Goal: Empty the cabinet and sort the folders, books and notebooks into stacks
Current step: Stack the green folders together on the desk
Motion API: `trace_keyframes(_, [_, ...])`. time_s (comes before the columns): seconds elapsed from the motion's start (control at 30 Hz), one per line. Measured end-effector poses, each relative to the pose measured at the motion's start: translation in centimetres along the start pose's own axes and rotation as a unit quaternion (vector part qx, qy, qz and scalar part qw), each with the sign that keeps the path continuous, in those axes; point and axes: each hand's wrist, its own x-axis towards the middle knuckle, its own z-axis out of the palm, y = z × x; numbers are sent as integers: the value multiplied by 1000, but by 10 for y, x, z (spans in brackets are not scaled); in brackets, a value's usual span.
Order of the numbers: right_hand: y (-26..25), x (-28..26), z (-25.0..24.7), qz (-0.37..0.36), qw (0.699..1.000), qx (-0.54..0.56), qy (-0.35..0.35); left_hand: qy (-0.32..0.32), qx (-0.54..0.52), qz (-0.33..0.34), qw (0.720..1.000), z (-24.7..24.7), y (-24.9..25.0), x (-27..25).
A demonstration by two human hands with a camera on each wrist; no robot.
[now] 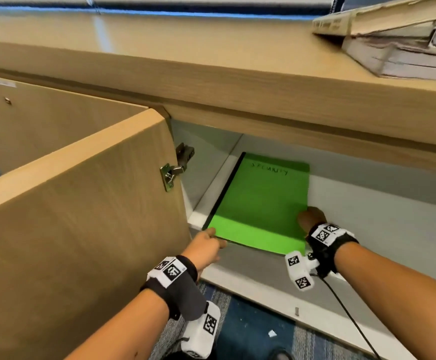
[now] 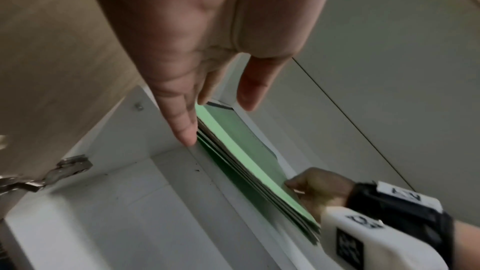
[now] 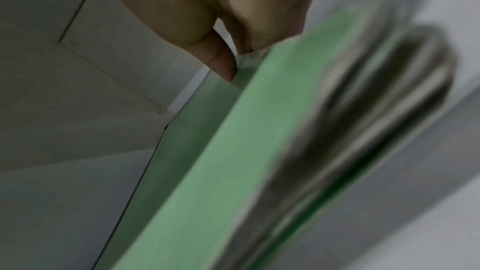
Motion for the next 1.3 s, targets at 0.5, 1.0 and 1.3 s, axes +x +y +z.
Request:
trace_keyframes(0.5, [-41, 53, 32, 23, 998, 15, -64, -18, 67, 31, 997, -1, 22, 64])
trace_keyframes(1.0, [-52, -26, -20, -49, 978, -182, -86, -47, 165, 19, 985, 3, 43, 14])
trace_keyframes(1.3, [-29, -209, -111, -186, 963, -127, -150, -172, 223, 198, 939, 53, 83, -129])
